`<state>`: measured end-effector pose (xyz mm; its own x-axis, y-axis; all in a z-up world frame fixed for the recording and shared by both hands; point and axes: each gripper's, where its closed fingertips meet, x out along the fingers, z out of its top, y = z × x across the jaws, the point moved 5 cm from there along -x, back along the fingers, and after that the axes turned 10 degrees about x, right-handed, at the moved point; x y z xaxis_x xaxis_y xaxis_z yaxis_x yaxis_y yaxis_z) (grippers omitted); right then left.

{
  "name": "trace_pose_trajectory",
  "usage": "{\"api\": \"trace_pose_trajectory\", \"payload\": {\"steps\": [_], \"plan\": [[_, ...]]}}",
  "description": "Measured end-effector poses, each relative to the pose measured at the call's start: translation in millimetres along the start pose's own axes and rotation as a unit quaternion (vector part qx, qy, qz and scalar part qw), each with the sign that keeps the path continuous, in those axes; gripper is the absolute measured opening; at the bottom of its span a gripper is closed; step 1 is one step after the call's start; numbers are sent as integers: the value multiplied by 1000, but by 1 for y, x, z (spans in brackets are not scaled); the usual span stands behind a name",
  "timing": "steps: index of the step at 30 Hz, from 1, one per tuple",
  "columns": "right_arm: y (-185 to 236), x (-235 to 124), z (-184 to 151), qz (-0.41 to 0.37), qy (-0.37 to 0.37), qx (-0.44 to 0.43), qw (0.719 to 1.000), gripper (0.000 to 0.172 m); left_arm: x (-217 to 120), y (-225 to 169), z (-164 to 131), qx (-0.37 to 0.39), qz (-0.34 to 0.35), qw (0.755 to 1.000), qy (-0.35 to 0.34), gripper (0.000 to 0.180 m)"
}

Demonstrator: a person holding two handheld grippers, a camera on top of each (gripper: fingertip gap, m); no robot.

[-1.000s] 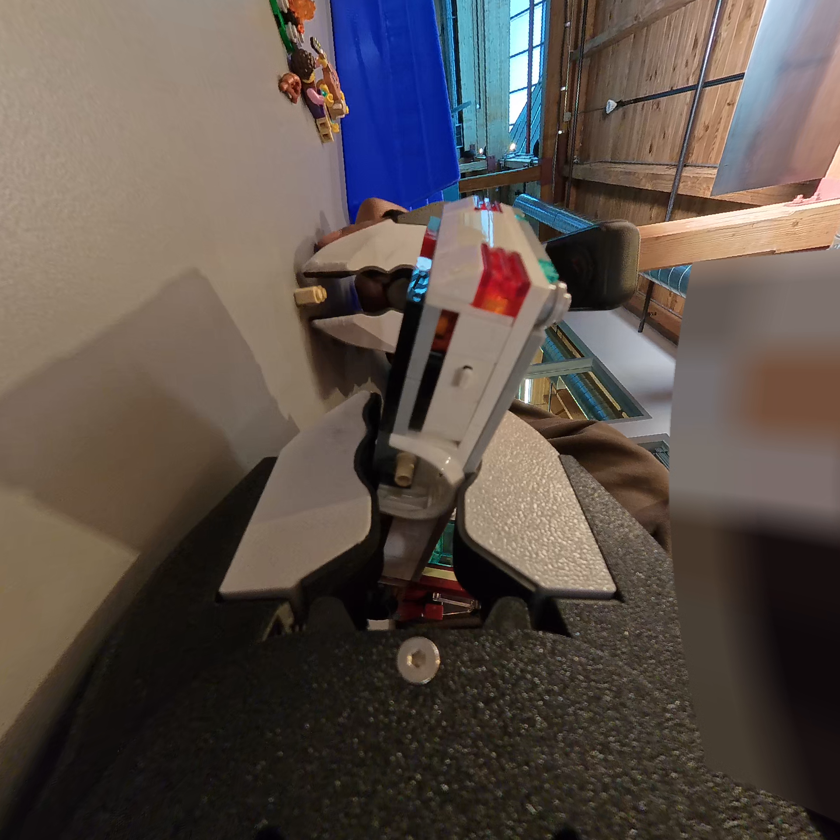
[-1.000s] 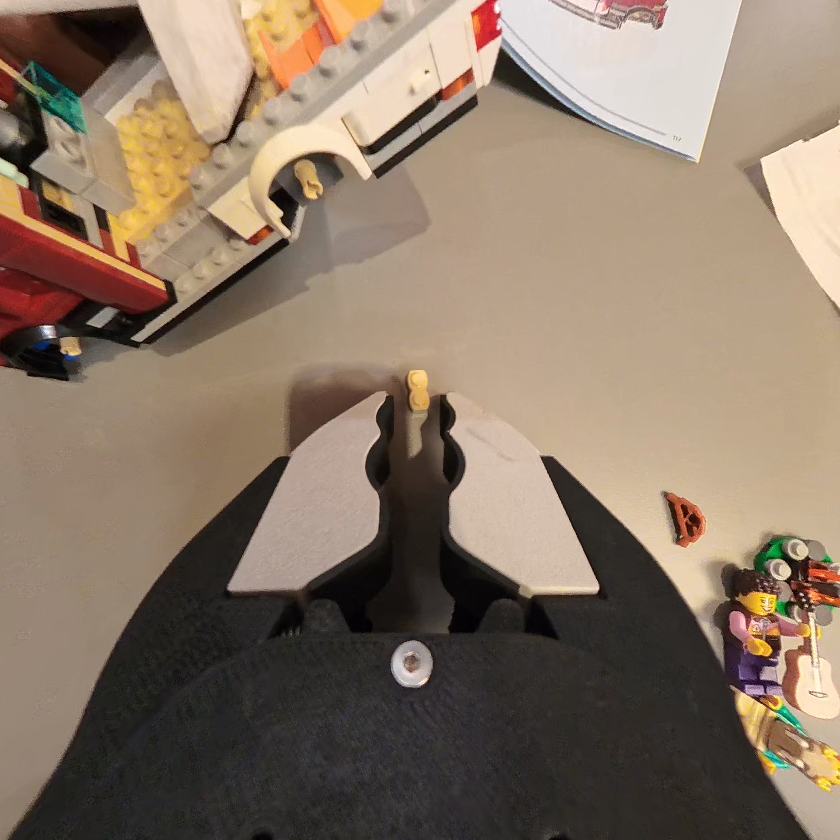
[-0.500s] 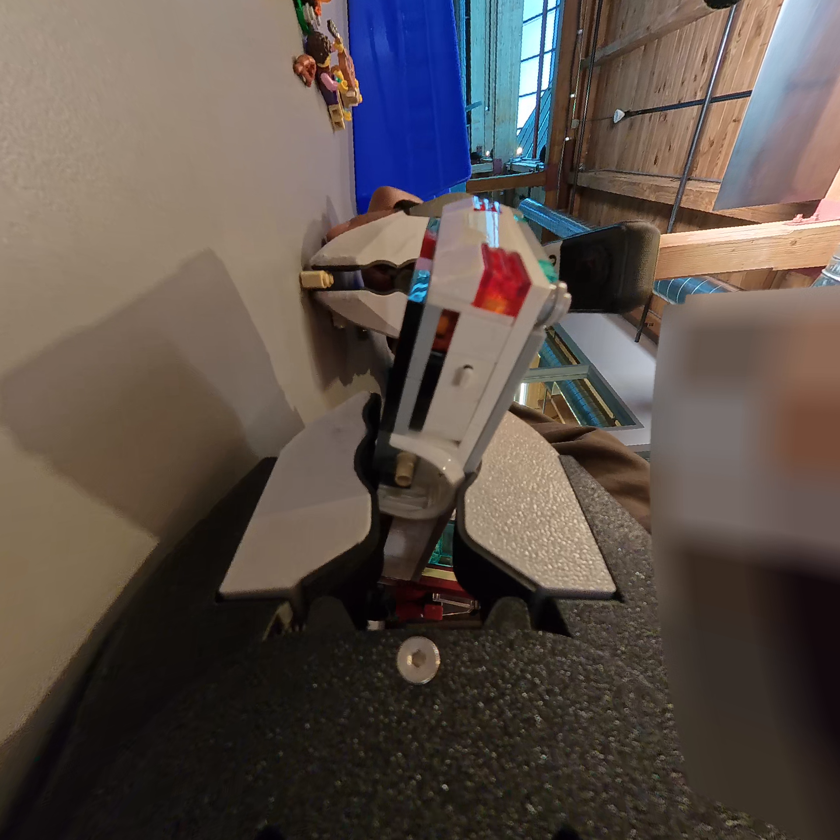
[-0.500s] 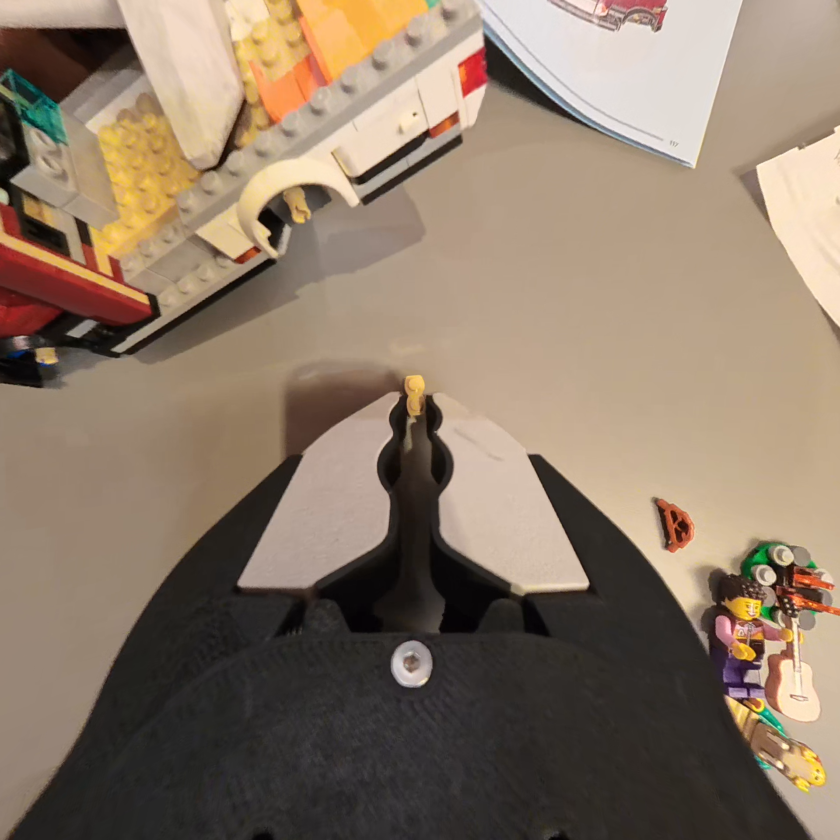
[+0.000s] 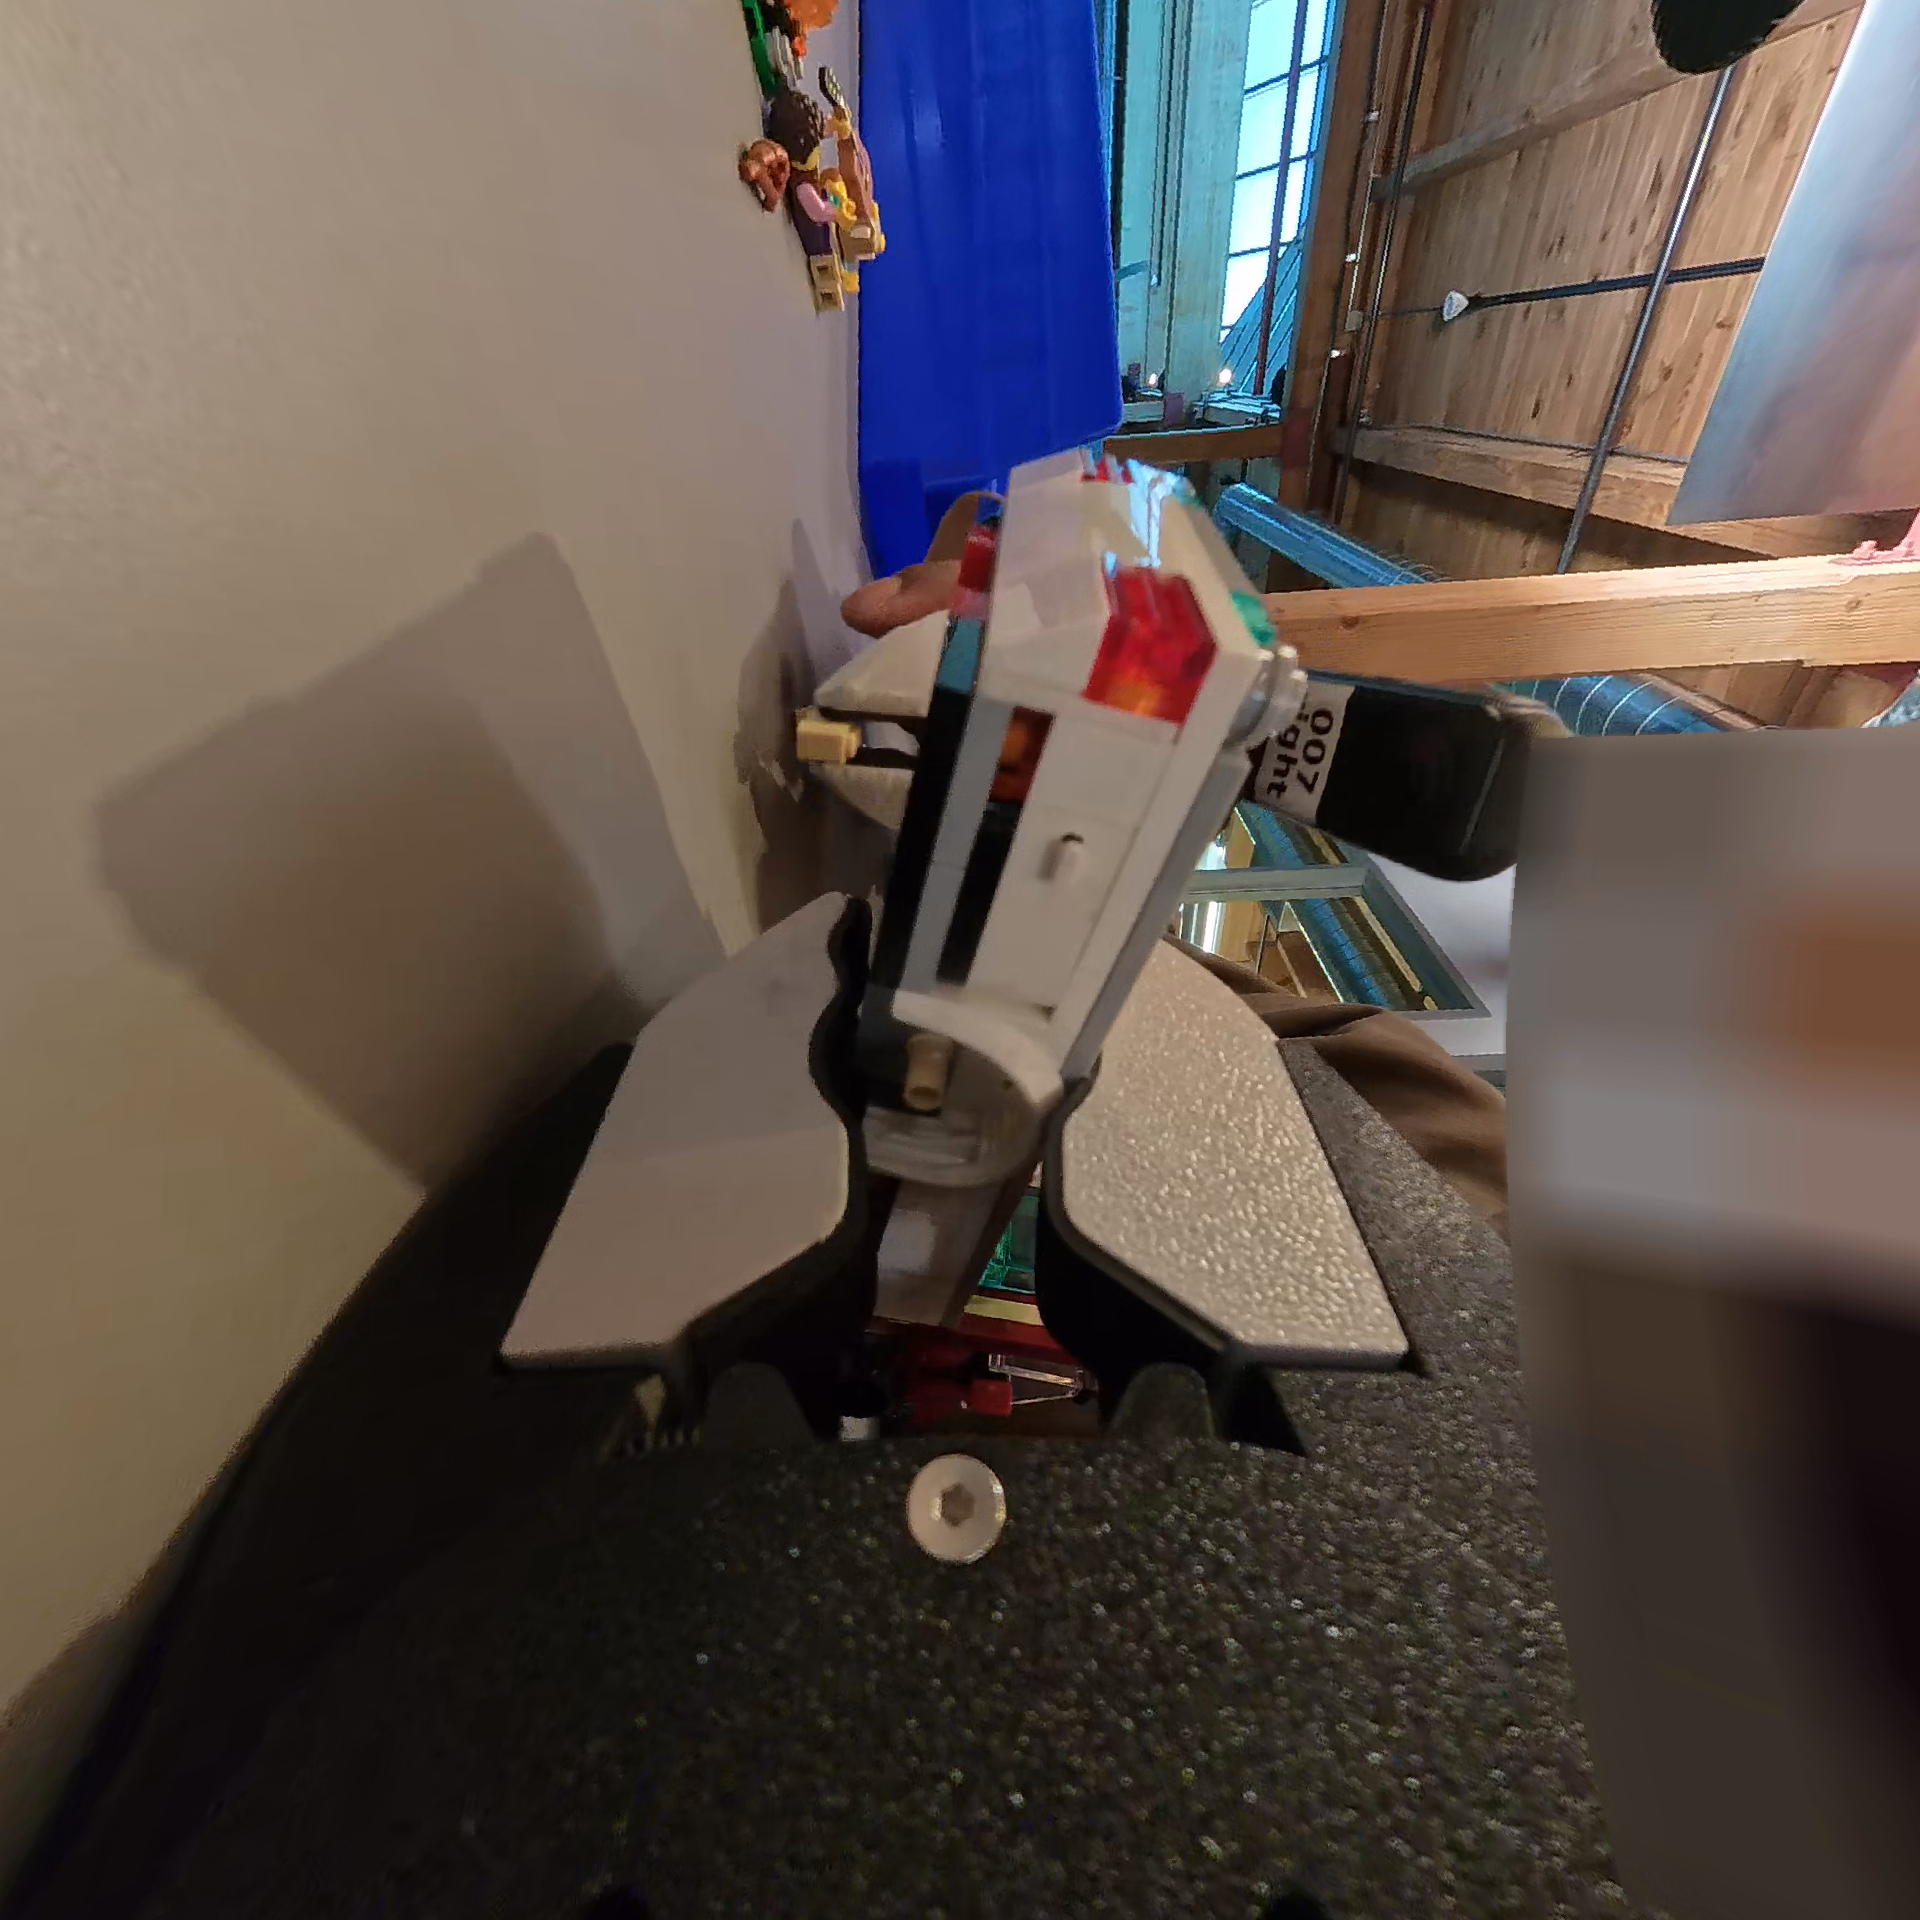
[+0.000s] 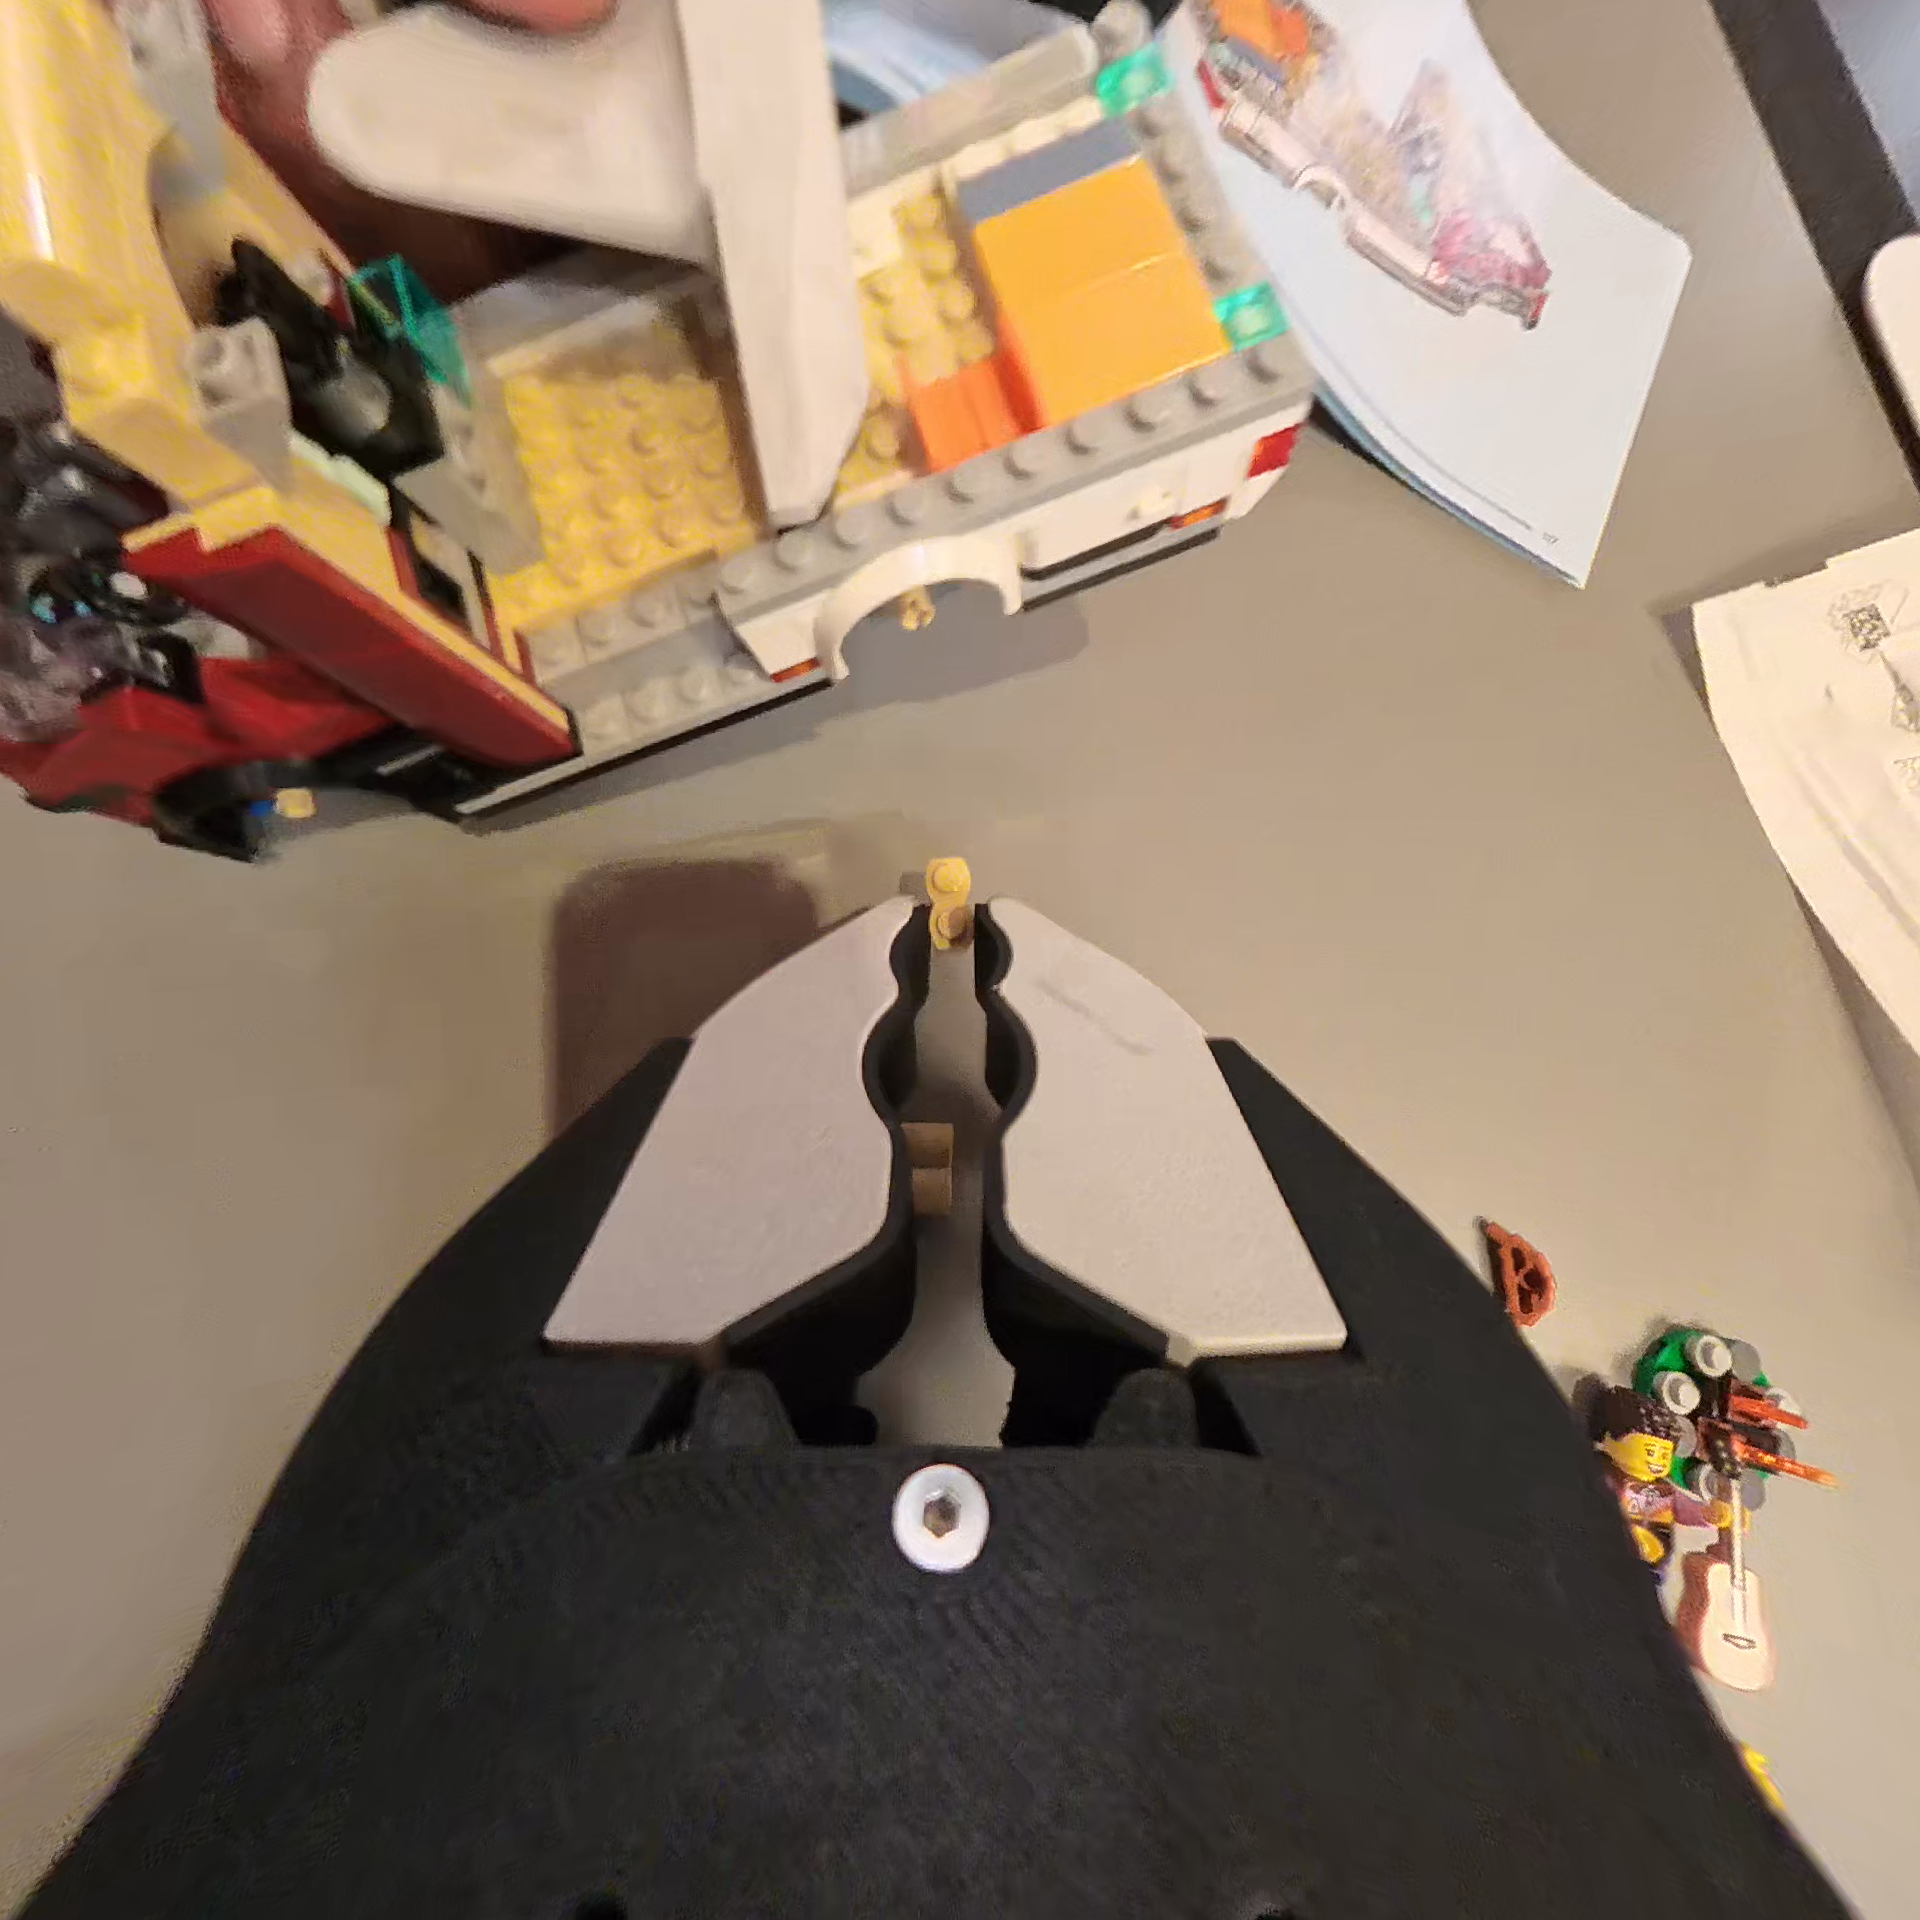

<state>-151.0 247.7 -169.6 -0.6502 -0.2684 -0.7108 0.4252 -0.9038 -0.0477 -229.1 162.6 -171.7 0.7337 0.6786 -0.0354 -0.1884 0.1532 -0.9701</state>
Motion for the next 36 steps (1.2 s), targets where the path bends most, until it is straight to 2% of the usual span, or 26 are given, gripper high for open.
{"api": "trace_pose_trajectory", "payload": {"steps": [3,8,15,19,21,24,28,33,36], "plan": [[3,7,-8,-3,23,-18,1000,8,0,0,0,1,1,1000,0,32],[2,9,-9,12,17,6,1000,8,0,0,0,1,1,1000,0,32],[1,7,-9,17,15,17,1000,17,0,0,0,0,0,1000,-2,32],[-1,-3,-4,10,1,22,1000,19,-2,-1,3,-4,-7,1000,-16,32],[4,-15,2,43,-21,43,998,19,-4,-3,5,-5,-17,1000,-25,32],[12,-30,12,120,-58,129,983,20,-6,-8,9,0,-35,999,-33,32],[18,-30,19,170,-81,217,958,28,-9,-16,12,-6,-72,997,-42,32],[35,-19,16,218,-67,222,948,42,-15,-23,17,-8,-93,994,-56,32],[38,-17,21,254,-80,266,926,46,-17,-24,19,6,-89,995,-48,32]]}}
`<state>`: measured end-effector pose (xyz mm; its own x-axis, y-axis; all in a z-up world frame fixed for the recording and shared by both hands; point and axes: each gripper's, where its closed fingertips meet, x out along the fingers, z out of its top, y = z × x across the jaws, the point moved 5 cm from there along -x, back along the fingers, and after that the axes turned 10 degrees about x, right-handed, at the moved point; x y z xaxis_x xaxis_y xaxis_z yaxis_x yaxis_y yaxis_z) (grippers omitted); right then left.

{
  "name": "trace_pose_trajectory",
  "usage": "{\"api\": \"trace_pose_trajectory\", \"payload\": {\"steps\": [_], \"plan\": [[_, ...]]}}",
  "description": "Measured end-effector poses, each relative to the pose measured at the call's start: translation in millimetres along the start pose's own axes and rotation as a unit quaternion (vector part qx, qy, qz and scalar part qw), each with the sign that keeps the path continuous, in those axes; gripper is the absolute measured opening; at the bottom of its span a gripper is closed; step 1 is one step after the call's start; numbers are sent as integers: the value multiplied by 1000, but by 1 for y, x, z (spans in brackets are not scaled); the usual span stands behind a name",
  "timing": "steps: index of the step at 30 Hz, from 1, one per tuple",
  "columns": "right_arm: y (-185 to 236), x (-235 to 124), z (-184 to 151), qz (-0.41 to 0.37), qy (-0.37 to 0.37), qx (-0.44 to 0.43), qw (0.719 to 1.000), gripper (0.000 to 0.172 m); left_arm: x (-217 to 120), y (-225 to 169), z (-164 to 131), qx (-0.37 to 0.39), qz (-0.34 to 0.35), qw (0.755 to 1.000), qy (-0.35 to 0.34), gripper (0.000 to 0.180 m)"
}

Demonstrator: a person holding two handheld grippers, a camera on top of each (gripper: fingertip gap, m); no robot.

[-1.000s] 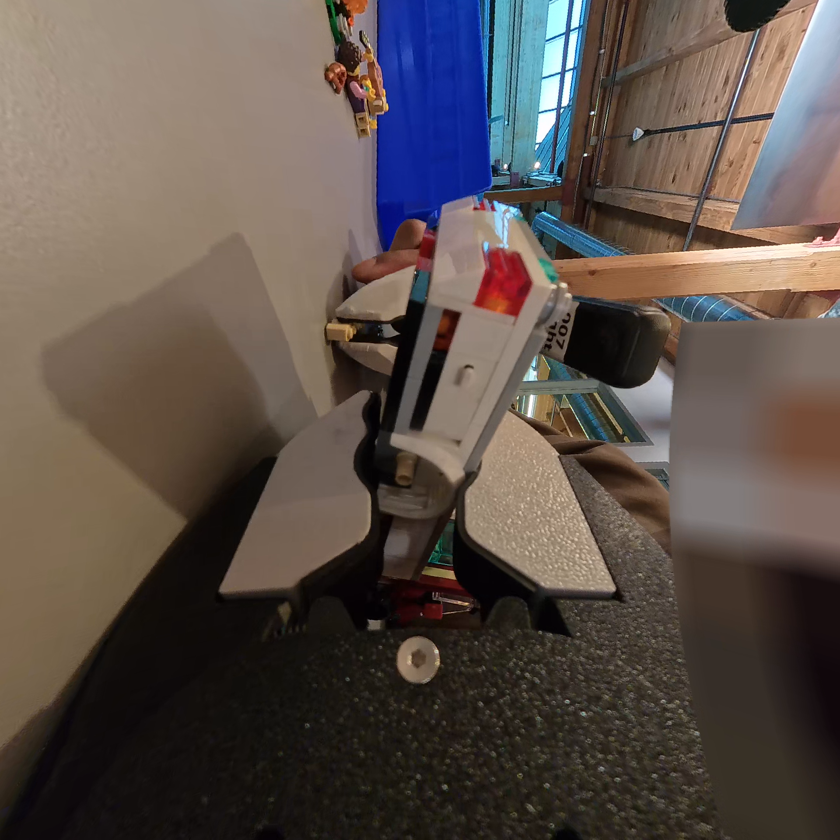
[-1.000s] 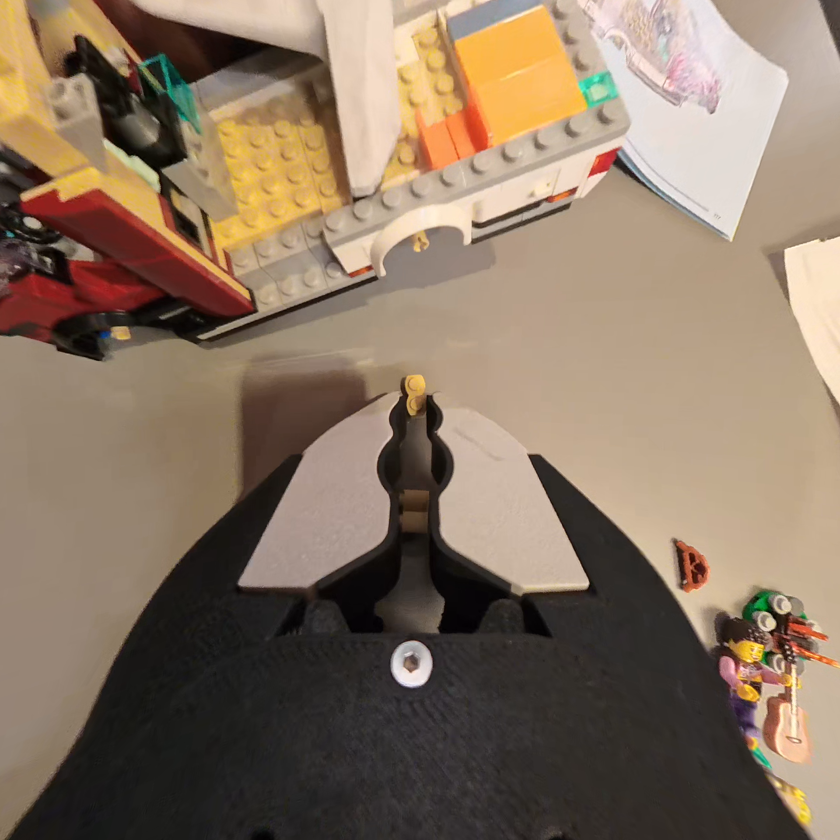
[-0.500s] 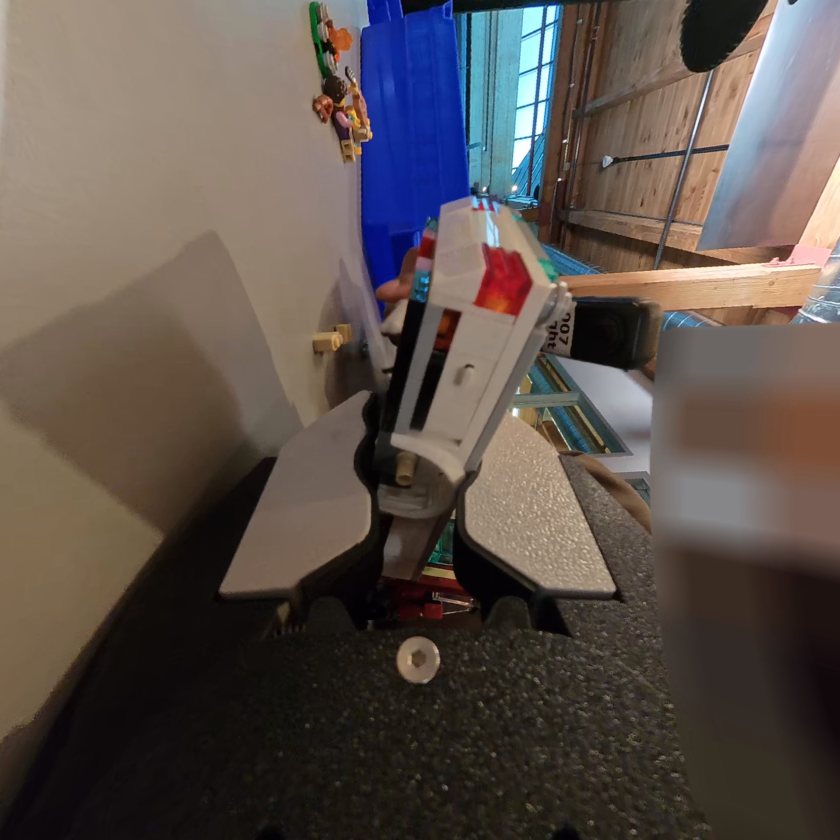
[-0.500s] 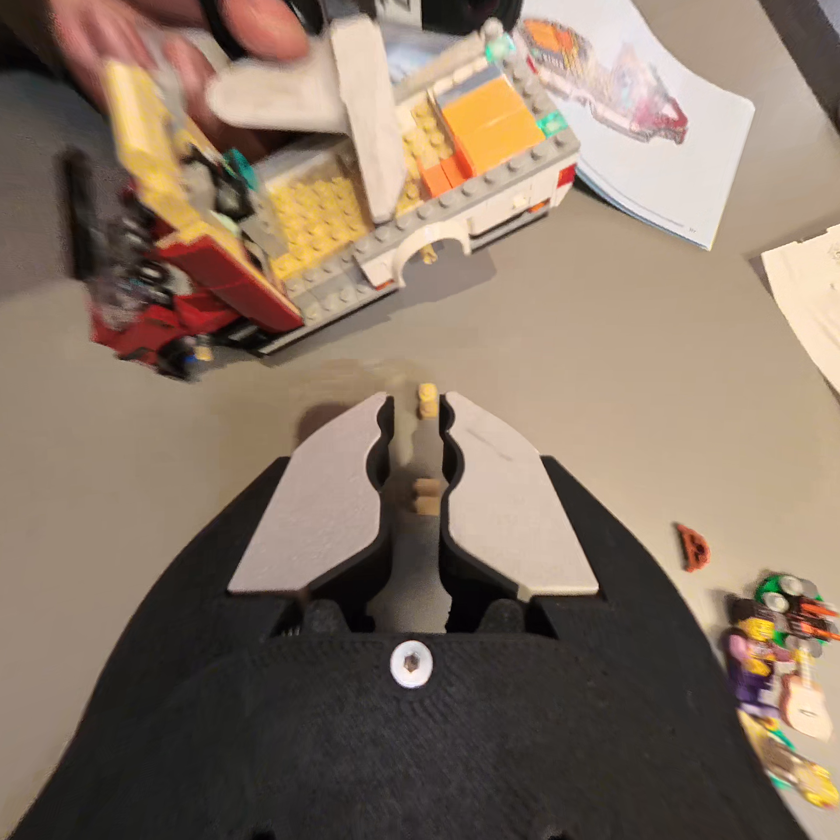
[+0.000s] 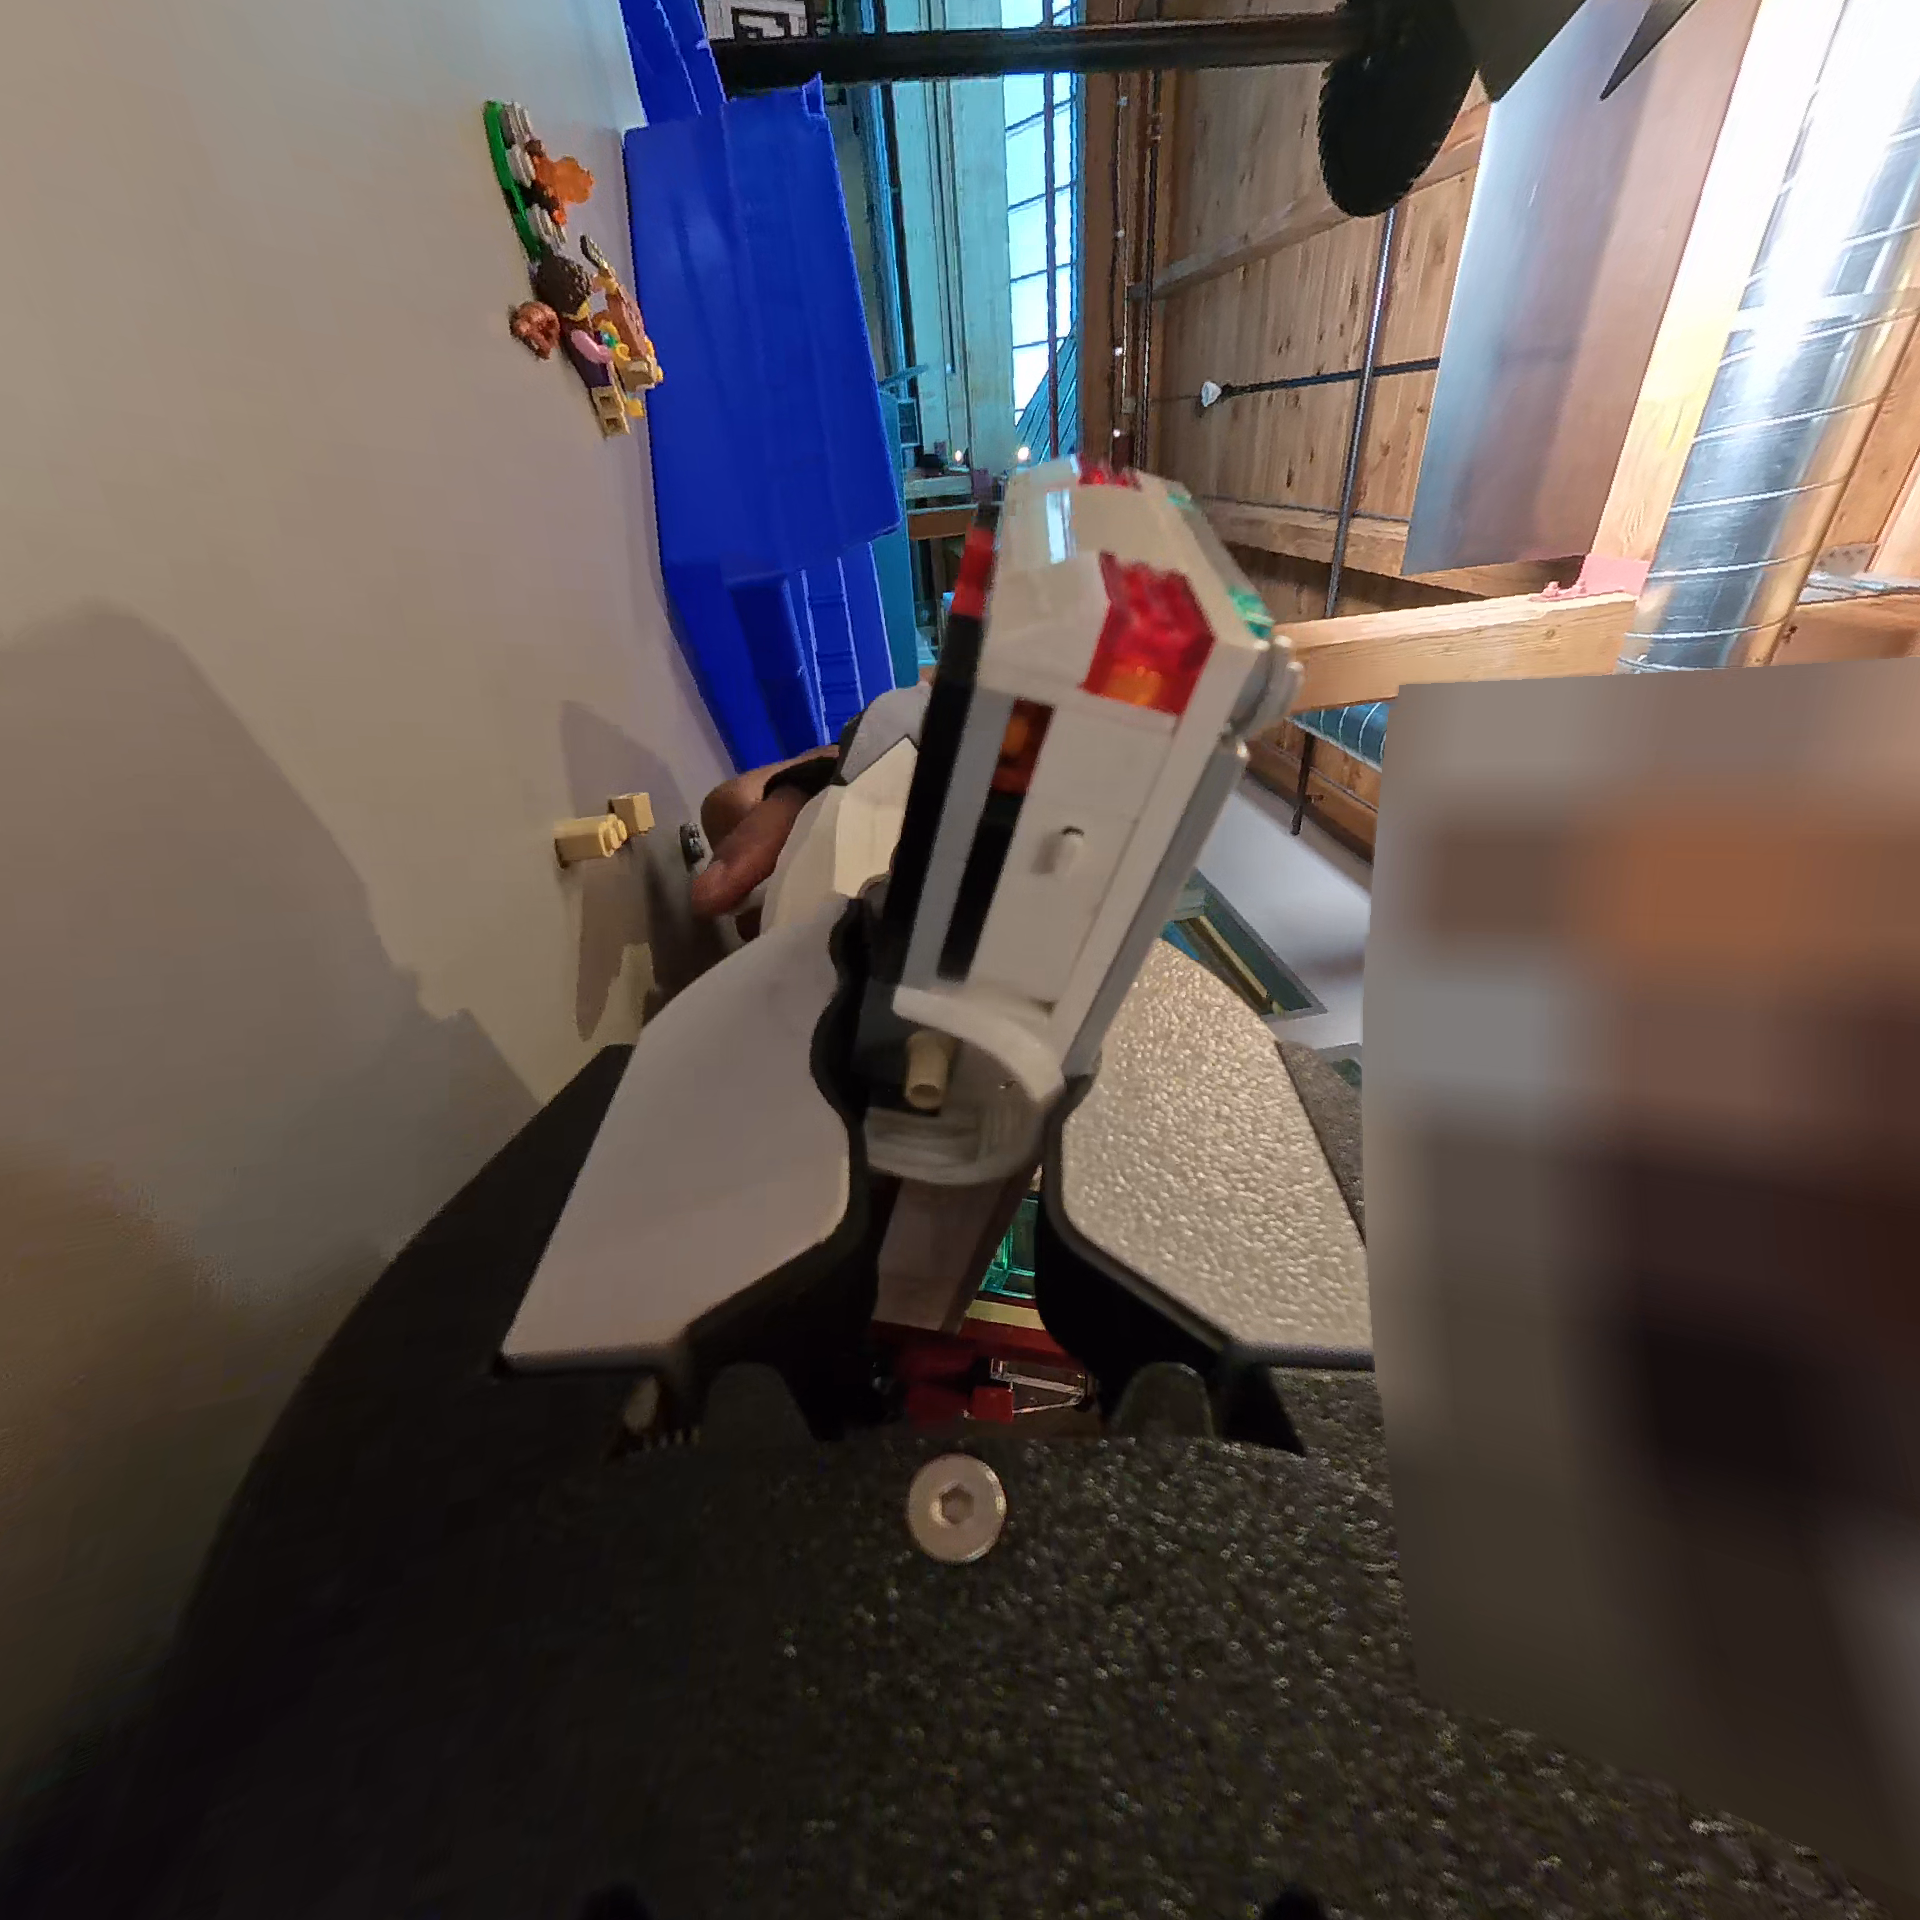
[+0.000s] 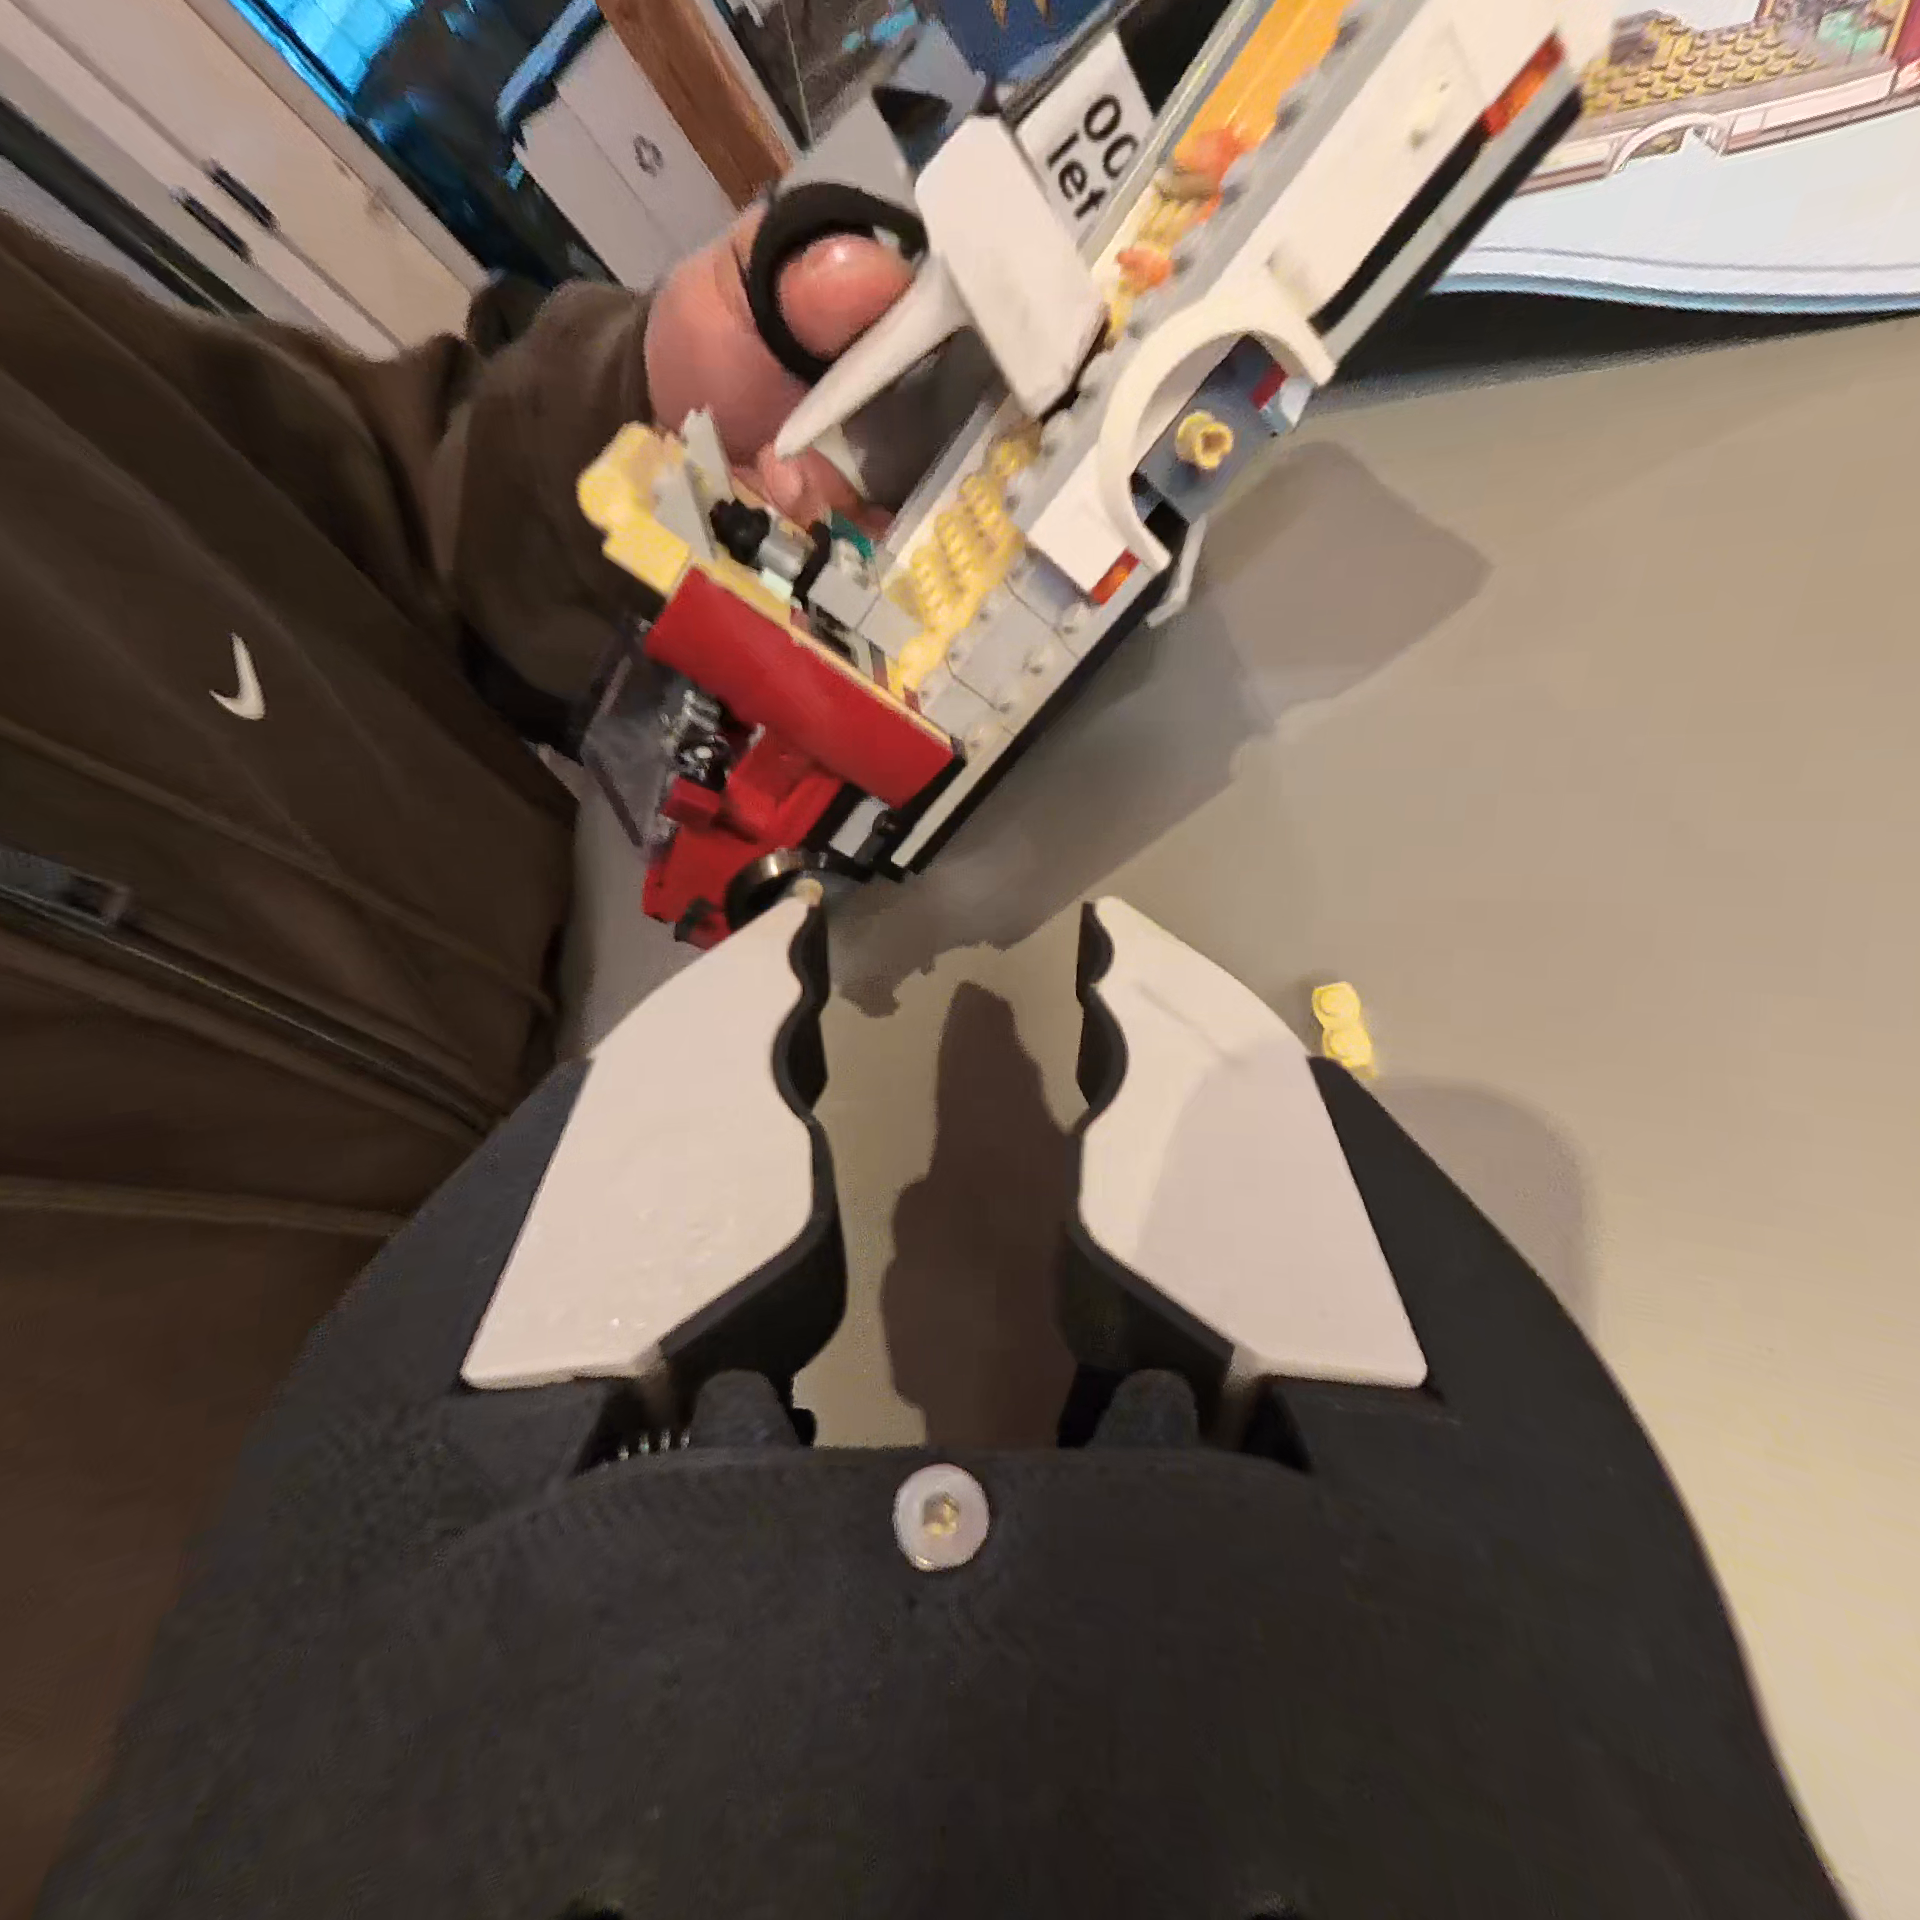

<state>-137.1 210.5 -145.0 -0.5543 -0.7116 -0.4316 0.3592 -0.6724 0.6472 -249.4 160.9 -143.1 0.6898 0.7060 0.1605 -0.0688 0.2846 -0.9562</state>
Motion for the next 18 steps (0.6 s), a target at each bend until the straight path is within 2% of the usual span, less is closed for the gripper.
{"api": "trace_pose_trajectory", "payload": {"steps": [8,18], "plan": [[-4,-13,18,50,-81,122,988,45,9,-2,-10,12,-12,999,32,32],[2,6,17,65,-80,178,979,45,17,-7,-16,37,-22,999,33,31]]}}
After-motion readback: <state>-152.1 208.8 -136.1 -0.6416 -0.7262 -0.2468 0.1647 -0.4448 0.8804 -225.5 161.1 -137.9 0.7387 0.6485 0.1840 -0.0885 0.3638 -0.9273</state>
